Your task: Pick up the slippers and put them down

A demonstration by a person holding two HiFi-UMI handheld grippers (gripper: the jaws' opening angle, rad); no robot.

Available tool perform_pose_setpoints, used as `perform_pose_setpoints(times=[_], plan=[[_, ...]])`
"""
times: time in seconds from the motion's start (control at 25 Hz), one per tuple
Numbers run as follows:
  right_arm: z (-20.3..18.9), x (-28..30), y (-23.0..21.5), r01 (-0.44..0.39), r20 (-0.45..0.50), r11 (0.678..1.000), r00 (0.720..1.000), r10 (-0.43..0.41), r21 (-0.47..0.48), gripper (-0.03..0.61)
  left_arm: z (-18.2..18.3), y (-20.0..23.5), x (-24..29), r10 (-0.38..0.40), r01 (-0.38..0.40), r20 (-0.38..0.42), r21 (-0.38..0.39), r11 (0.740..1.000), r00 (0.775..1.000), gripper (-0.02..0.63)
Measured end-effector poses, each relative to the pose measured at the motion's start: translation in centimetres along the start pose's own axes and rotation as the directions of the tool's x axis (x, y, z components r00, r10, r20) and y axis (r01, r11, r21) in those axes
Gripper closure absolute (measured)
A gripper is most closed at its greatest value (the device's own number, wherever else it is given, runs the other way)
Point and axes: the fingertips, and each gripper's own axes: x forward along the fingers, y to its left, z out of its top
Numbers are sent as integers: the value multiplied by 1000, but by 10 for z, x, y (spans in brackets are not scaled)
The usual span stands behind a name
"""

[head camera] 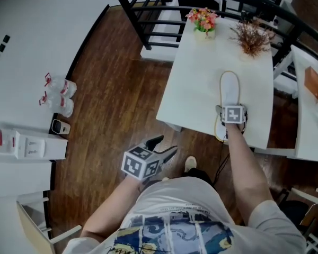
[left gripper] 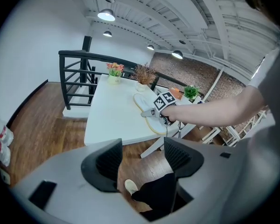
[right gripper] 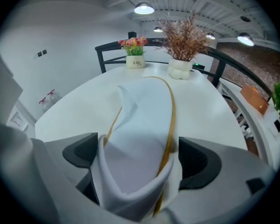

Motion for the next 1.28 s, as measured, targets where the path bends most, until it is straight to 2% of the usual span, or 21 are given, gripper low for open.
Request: perform_pose_setpoints(times=[0.12,0.2,0.4,0.56,0.76,0.96,1.12,1.28], plan=[[-1,2,9,-68,23,997,997,68,29,41,2,-1,0,4,-4,-2,8,1000,1000,328],[-4,1,9,-82,25,996,996,81,35,105,4,-1,1,6,-6,2,11,1000,1000,328],[-6,-8,6,-110,45,994,993,109,22,162,7,-5,-4,6,-7,14,15,1000,1000,328],[-7,-17,5,-123,34,992,992,123,-15,166,8,-4,-2,-9,9,2,37,999,1000,328],[-21,-36,-7,-124,65,991,991,121,44,169,6,-17,2,-45,46,-17,58,997,999,328],[-21,-59,-14,-148,115,987,983,140,64,169,4,-21,4,-50,52,-23,97,994,998,328],[-20,-94,-13,-138,153,989,980,128,57,170,2,-23,-6,-68,70,-16,146,987,998,328],[-25,-153,-9,-101,207,993,974,87,56,169,-8,-35,-27,-124,121,0,194,973,992,328]])
